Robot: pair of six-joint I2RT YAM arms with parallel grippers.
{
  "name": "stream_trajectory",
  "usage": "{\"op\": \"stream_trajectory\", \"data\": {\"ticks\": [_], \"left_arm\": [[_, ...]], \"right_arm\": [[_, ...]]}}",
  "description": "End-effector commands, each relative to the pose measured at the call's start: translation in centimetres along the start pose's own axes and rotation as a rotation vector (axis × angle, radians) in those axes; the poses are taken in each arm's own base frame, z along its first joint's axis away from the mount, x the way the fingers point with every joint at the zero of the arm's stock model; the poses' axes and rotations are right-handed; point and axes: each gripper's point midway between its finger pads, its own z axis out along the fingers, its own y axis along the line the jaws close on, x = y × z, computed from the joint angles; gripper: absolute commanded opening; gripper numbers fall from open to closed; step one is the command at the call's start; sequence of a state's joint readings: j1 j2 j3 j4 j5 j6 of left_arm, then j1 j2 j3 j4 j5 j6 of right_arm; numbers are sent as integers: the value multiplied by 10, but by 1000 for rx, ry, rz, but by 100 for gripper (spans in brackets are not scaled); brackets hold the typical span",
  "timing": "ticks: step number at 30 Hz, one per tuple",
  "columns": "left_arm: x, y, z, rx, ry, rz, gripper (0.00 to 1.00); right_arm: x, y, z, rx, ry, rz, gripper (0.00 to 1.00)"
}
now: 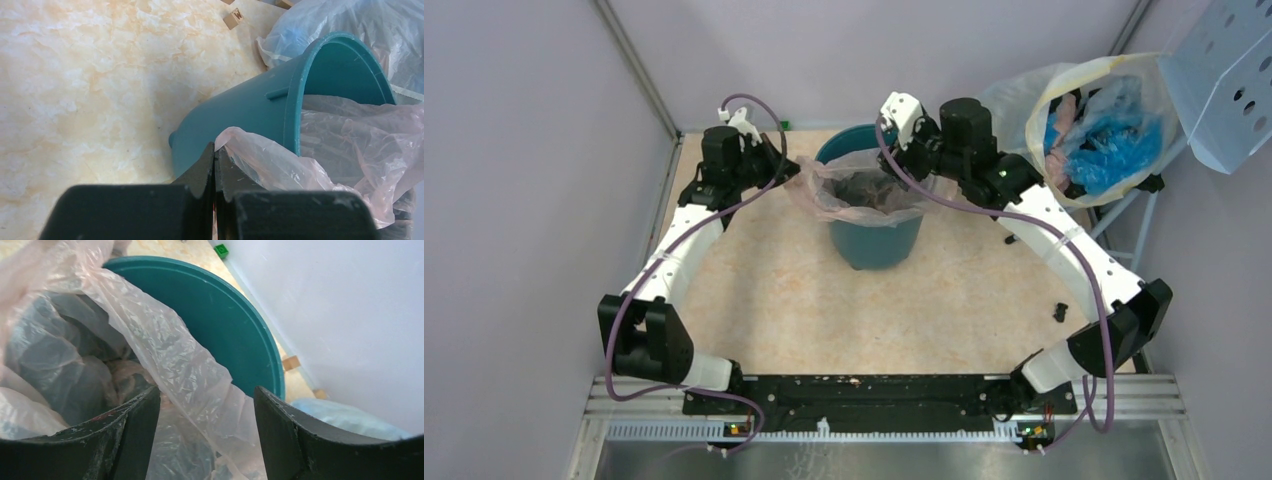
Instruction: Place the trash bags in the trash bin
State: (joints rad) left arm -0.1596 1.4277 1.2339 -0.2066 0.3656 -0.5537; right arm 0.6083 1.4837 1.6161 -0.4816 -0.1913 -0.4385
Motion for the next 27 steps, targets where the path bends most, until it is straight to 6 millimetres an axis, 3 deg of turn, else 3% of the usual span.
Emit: {"op": "stream_trajectory", "data": {"ticks": [1,6,12,14,19,23,27], "left_arm": [[-11,-4,-5,2,-39,48,0],[-9,-2,-4,-4,-33,46,0],[-9,0,-4,-8,-35,55,0],[-9,0,-3,-6,-36,54,0],[-13,0,-2,-13,-46,68,0],[-21,0,1,-20,-59,84,0],[-25,0,6,-16,-53,96,0]], "right_arm": [[-1,-13,-5,58,14,-118,69],[12,6,2,-34,49,-173,69],[10,-1,13,2,58,-162,66],[5,-9,18,40,51,-136,55],[-16,-16,29,57,11,-52,0],[-26,-20,34,56,-29,17,0],[-31,-37,38,56,-74,152,0]]}}
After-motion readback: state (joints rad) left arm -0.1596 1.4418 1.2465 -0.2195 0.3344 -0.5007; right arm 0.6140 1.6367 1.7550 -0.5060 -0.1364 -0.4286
